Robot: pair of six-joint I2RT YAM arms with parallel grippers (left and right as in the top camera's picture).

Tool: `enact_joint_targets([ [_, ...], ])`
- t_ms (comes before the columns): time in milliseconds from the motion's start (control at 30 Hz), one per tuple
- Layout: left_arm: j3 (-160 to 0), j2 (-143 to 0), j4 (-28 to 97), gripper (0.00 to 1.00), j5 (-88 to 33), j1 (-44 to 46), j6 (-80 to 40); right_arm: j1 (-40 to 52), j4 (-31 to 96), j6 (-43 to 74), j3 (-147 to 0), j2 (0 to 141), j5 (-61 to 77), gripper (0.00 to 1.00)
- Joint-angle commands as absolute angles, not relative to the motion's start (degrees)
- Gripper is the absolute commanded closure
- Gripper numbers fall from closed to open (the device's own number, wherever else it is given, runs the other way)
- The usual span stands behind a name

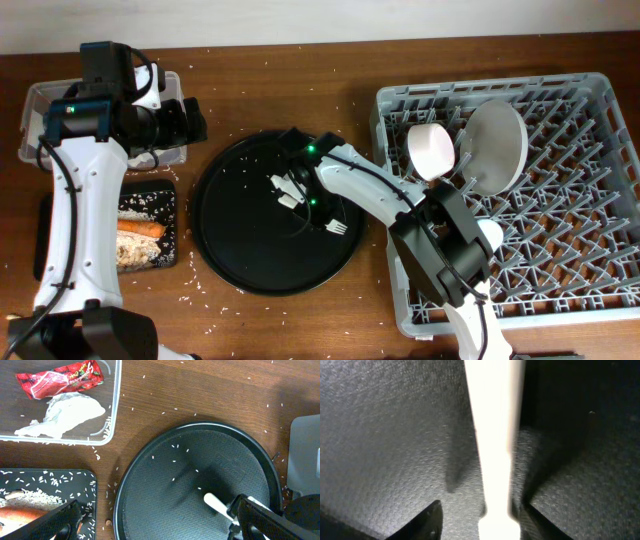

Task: Sort waste into correct bins and load items into the dishwasher rack
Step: 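Grasp the white plastic fork on the tray with the right gripper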

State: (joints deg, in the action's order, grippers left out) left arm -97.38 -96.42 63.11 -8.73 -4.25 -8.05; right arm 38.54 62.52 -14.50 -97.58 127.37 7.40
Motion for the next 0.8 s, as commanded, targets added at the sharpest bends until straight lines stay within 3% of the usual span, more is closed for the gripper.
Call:
enact_joint_targets([
  [0,-97.17,-96.09,63.02,0.01,-8.54,-4.29,-8.12,37.85,62.06,-14.57,-96.9,128.01,6.9,0.64],
  [100,-97.17,-96.09,63.02,0.01,-8.54,-4.29,-8.12,37.85,61.95,-14.57,-96.9,128.75,6.9,0.85],
  [167,-97.17,-96.09,63.02,0.01,-8.54,-4.29,-8.12,37.85,61.95,-14.57,-96.9,128.86,6.87,0.88],
  [200,-97.17,-96.09,63.02,0.01,-8.54,-4.29,-8.12,37.85,62.0,-14.55,-96.9,128.86,6.9,0.94],
  [533,-97.17,-96.09,63.02,0.01,-8.51,-4.29,-8.12,37.87,66.89,-6.83,-99.22,128.86,10.41,0.96],
  [600,-97.17,-96.09,63.02,0.01,-8.51,-4.29,-8.12,37.95,67.09,-4.58,-99.22,128.86,10.63,0.74],
  [633,-97.17,-96.09,63.02,0.01,-8.51,-4.29,-8.12,37.95,67.09,-3.97,-99.11,128.86,10.63,0.55],
  [667,-97.17,-96.09,63.02,0.01,-8.54,-4.29,-8.12,37.98,67.09,-3.97,-99.02,128.86,11.14,0.47],
  [700,-97.17,-96.09,63.02,0.01,-8.54,-4.29,-8.12,37.98,67.07,-3.95,-99.0,128.86,11.44,0.39],
  [767,-97.17,-96.09,63.02,0.01,-8.54,-4.29,-8.12,38.24,66.61,-3.95,-99.0,128.97,11.6,0.36],
])
